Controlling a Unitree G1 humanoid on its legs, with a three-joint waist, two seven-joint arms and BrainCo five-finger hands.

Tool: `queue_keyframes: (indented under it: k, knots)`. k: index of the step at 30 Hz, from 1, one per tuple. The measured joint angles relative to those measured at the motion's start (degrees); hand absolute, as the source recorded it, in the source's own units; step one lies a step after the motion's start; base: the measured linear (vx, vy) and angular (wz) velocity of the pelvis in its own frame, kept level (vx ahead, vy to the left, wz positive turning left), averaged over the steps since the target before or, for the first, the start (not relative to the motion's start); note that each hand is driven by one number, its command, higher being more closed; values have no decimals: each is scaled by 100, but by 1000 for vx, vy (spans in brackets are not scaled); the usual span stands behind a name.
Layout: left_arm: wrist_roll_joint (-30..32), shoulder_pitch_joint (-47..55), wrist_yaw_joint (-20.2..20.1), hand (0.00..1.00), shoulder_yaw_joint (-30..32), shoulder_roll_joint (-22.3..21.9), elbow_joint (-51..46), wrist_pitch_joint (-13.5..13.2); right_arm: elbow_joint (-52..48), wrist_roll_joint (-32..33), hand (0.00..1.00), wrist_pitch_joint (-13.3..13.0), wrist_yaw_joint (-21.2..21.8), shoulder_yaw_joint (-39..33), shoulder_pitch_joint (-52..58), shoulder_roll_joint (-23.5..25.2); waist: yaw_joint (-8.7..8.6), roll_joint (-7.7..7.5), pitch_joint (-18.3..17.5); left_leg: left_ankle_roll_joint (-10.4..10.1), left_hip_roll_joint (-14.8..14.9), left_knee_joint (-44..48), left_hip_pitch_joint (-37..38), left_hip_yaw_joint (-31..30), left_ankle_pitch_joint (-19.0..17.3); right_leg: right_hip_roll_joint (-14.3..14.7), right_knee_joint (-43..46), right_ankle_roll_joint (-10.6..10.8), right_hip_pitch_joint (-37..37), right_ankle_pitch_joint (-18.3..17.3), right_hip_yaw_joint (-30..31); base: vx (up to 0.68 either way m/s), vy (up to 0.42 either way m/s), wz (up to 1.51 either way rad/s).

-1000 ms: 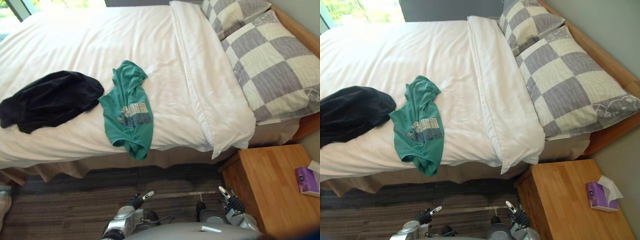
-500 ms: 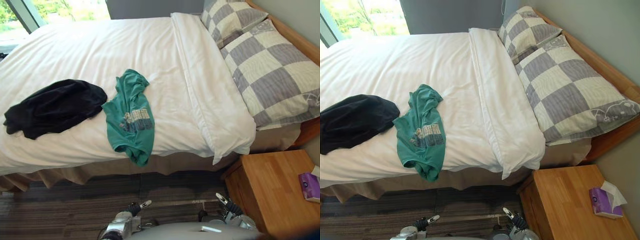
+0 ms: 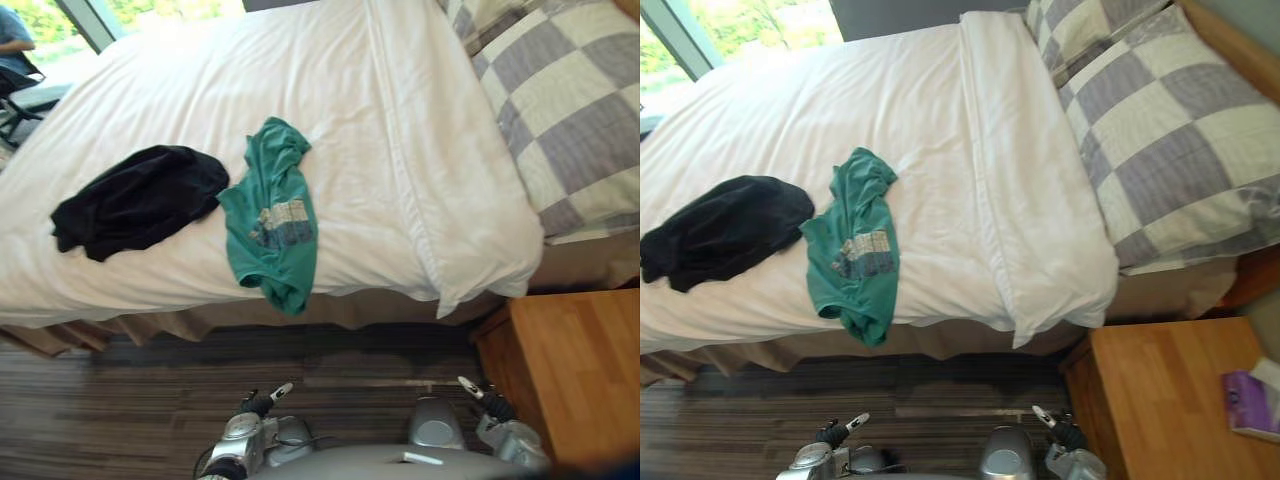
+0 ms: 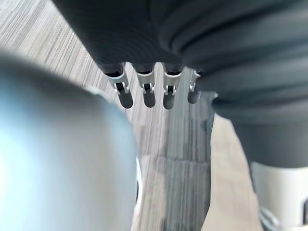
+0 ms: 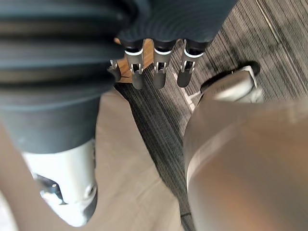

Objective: Tidy the bed and pick cloth on bed and put in laundry

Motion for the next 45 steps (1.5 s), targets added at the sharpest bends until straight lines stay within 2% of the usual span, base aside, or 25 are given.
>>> queue_keyframes:
  k: [1, 3, 4, 5, 6, 7, 9, 11, 12, 14, 15, 17, 21, 23, 25, 29, 30, 32, 35, 36, 39, 40, 41, 43, 45]
  knots:
    - [-209, 29, 183, 0, -8, -50, 11, -50, -7, -40, 0, 1, -8, 32, -67, -102, -20, 68, 38, -503, 12, -328, 255, 29, -12, -41, 39, 143, -4, 4, 163, 29, 359, -39]
    - [-442, 5, 323, 0, -118, -95, 0, -10, -29, -227, 0, 0, -3, 8, -77, -131, -18, 188, 107, -386, 0, -397, 425, 127, -364, -144, -167, 394, 162, 179, 143, 31, 567, -16]
    - [-396, -90, 209, 0, -211, 124, -102, 198, -10, -228, 0, 13, 38, -47, -75, 84, 44, -56, 210, -279, -241, -155, 472, 237, -500, -418, -545, 515, 436, 462, 122, 17, 701, -7]
    - [-341, -102, 105, 0, -201, 210, -193, 342, -6, -238, 0, 11, 97, -53, -78, 138, 110, -118, 241, -193, -322, -79, 488, 361, -580, -465, -769, 348, 494, 824, 53, -24, 565, -45]
    - [-224, -100, -29, 0, -94, 240, -249, 515, 39, -355, 0, 2, 168, -25, -241, 296, 325, -46, 259, 18, -297, -48, 515, 641, -768, -485, -989, -461, 335, 1595, -353, -116, 645, -84]
    - [-76, -33, -136, 0, -6, 227, -396, 610, 128, -514, 0, -88, 76, 45, -326, 392, 444, 34, 290, 137, -273, -230, 625, 1005, -712, -455, -1305, -659, 382, 2076, -712, -95, 547, -89]
    - [292, 83, -350, 0, -10, 380, -474, 723, 130, -517, 0, -69, 318, 345, -394, 405, 468, -23, 240, 344, -395, -632, 852, 1164, -570, -165, -1475, -187, 522, 2024, -1157, -20, 428, -52]
    - [769, -27, -656, 0, -260, 553, -332, 820, 83, -467, 0, -89, 450, 515, -471, 539, 378, -36, 231, 601, -595, -1209, 904, 1008, -339, 746, -1527, 187, 706, 1530, -879, -12, 396, 23]
    - [1132, -124, -822, 0, -424, 563, -324, 795, 69, -323, 0, -87, 469, 638, -459, 575, 266, -54, 222, 739, -818, -1551, 847, 786, -117, 1252, -1672, 123, 805, 1318, -504, -16, 314, 100]
    - [1580, -253, -1014, 0, -665, 456, -337, 648, 30, -128, 0, -88, 535, 655, -394, 556, 164, -166, 168, 936, -1316, -1963, 816, 493, 172, 1490, -2117, -442, 1026, 1078, -430, 1, 169, 113]
    - [1751, -233, -1066, 0, -680, 335, -330, 515, 28, -113, 0, -113, 565, 663, -359, 524, 156, -134, 165, 1004, -1570, -2070, 833, 450, 229, 1322, -2330, -616, 1212, 974, -450, 21, 101, 73]
    - [1747, -203, -1023, 0, -700, 219, -328, 373, 11, -97, 0, -181, 678, 780, -371, 633, 182, -14, 140, 1034, -1663, -2161, 872, 400, 281, 1256, -2493, -604, 1322, 971, -417, 34, 74, 26]
    - [1481, -199, -461, 0, -866, 230, -324, 82, 33, 117, 0, -188, 769, 1018, -436, 806, 325, -114, 106, 936, -1578, -1784, 732, 559, 120, 1270, -2532, -607, 1282, 990, -228, -27, -6, -23]
    - [1128, -225, -176, 0, -834, 170, -371, -216, 122, 115, 0, -186, 600, 1062, -500, 742, 308, -94, 253, 677, -1298, -286, 18, 578, -227, 1302, -2547, -638, 1267, 998, -170, -74, -19, -12]
    - [1112, -217, -152, 0, -775, 118, -396, -325, 167, 114, 0, -172, 355, 1038, -431, 631, 316, 9, 305, 649, -1126, 385, -186, 796, -242, 1285, -2431, -623, 1309, 974, -98, -49, 61, -25]
    - [1011, -151, -262, 0, -522, 109, -265, -473, 107, 91, 0, -176, 102, 702, -318, 557, 261, 40, 323, 637, -1382, -69, 26, 972, -239, 970, -1945, -589, 912, 796, 165, -59, 150, -26]
    - [803, -143, -376, 0, -392, 94, -173, -531, 90, 26, 0, -174, 51, 570, -291, 532, 236, 65, 307, 801, -1157, 91, -43, 997, -365, 869, -1853, -600, 805, 783, 199, -47, 106, 0]
    - [644, -68, -451, 0, -367, 81, -148, -615, 98, -9, 0, -165, -10, 375, -211, 421, 108, 14, 335, 733, -658, 167, -47, 724, -339, 546, -1619, -424, 723, 663, 246, -15, 153, 16]
    - [572, -15, -639, 0, -426, 30, -135, -734, 119, -190, 0, -165, -74, 275, -34, 200, -6, 86, 293, 705, -216, -22, -57, 133, 113, 64, -1195, -78, 617, 386, 274, 12, 314, 24]
    - [444, 0, -682, 0, -438, -9, -102, -757, 163, -223, 0, -164, -63, 269, 11, 132, -23, 164, 246, 682, -102, -166, -51, -15, 238, -122, -1084, 190, 610, 336, 270, 51, 531, 23]
    - [448, 32, -548, 0, -613, -164, -74, -803, 156, -417, 0, -180, 6, 292, 32, 62, -25, 440, 78, -334, -56, -876, 176, -13, 369, -275, -1308, 651, 741, 483, 217, 70, 586, 13]
    - [407, -54, -515, 0, -716, 40, -74, -800, 229, -464, 0, -153, -66, 240, 18, 220, 21, 121, 136, -381, -297, -815, 286, 82, 152, -569, -1396, 618, 964, 642, 277, 62, 742, 37]
    - [92, -216, -423, 0, -861, 214, -273, -657, 218, -514, 0, -127, -60, 238, -8, 335, 89, -33, 76, -346, -450, -890, 282, 64, -12, -633, -1445, 356, 951, 1638, 180, 44, 584, 34]
    - [299, -211, -410, 0, -868, 353, -512, -373, 237, -588, 0, -83, -51, 450, 22, 342, 230, -25, -25, -62, -453, -1179, 434, 124, 103, -528, -1359, -400, 770, 2162, -285, 78, 435, 0]
    - [969, -240, -602, 0, -907, 523, -616, -125, 221, -580, 0, -94, 142, 752, -11, 381, 283, -132, -87, 102, -460, -1714, 752, 227, 345, -31, -1243, 22, 697, 1687, -571, 168, 359, -2]
